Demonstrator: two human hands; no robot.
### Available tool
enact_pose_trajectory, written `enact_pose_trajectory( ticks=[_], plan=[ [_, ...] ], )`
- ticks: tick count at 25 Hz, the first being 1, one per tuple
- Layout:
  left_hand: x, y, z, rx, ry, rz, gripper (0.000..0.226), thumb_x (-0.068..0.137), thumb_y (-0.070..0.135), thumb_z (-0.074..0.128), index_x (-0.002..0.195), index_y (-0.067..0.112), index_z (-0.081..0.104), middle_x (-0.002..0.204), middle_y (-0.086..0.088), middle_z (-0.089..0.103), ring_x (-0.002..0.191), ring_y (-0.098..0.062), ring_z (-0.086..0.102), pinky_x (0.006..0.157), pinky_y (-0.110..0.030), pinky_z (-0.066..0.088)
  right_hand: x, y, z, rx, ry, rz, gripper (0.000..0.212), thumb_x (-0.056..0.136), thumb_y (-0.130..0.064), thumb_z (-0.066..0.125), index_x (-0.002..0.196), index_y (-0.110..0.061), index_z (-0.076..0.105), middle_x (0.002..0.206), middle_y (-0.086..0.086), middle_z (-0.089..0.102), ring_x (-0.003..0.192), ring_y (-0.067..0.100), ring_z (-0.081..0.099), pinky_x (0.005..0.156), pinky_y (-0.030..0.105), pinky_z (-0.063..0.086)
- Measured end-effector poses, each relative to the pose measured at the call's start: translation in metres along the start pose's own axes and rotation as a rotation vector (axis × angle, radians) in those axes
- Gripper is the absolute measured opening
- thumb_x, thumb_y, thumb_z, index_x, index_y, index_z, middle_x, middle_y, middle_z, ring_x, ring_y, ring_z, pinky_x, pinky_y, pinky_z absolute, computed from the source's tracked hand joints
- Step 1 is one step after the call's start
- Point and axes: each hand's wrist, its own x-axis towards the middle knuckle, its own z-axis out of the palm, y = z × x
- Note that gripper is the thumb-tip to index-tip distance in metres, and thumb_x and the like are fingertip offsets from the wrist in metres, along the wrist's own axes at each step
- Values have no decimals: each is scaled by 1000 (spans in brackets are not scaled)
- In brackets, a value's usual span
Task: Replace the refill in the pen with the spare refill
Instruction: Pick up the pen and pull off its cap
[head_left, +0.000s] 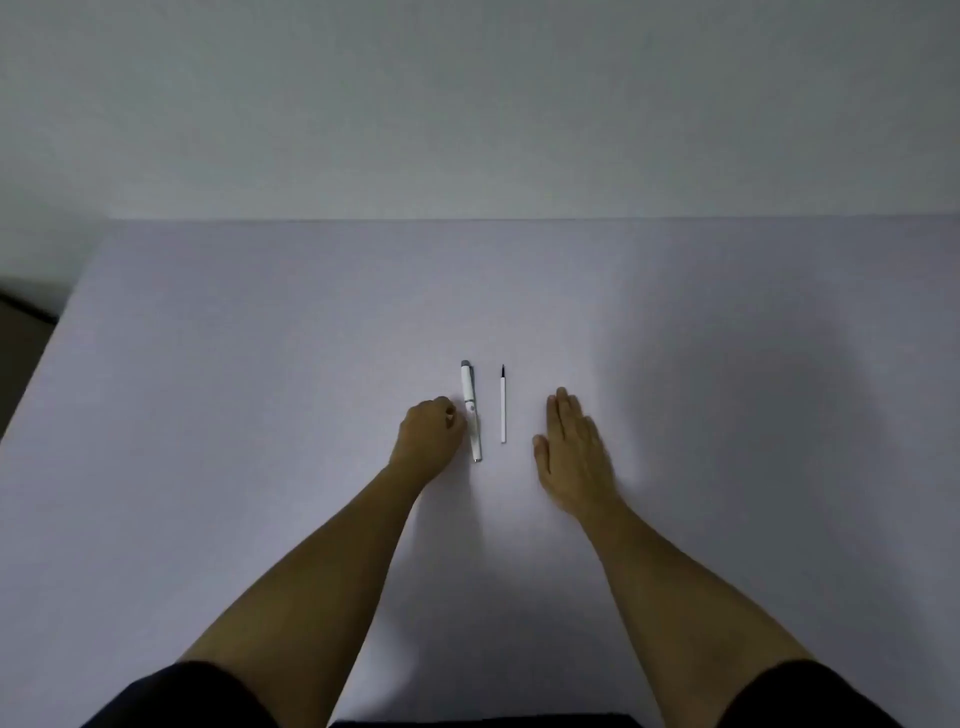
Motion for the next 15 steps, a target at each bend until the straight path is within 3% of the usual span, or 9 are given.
enact_pose_trajectory(
  ticks=[4,9,15],
  plan=[
    [13,7,9,8,2,-96,29,90,29,49,70,8,48,70,-13,58,65,-27,49,59,-31,36,8,-3,12,25,37,3,60,98,-32,28,149,-7,6,160,11,4,148,23,3,119,34,3],
    [27,10,21,14,19,-185,27,88,30,51,72,8,52,66,-10,56,63,-28,54,57,-30,36,8,-2,21,27,146,0,59,95,-26,37,146,-3,21,156,15,21,145,29,19,117,39,12],
    [30,14,17,-1,21,-210,22,84,22,52,68,7,48,63,-8,51,61,-27,49,56,-31,36,12,0,21,-3,42,-5,61,98,-32,25,148,-9,1,160,8,0,148,21,-1,117,32,-3]
  ],
)
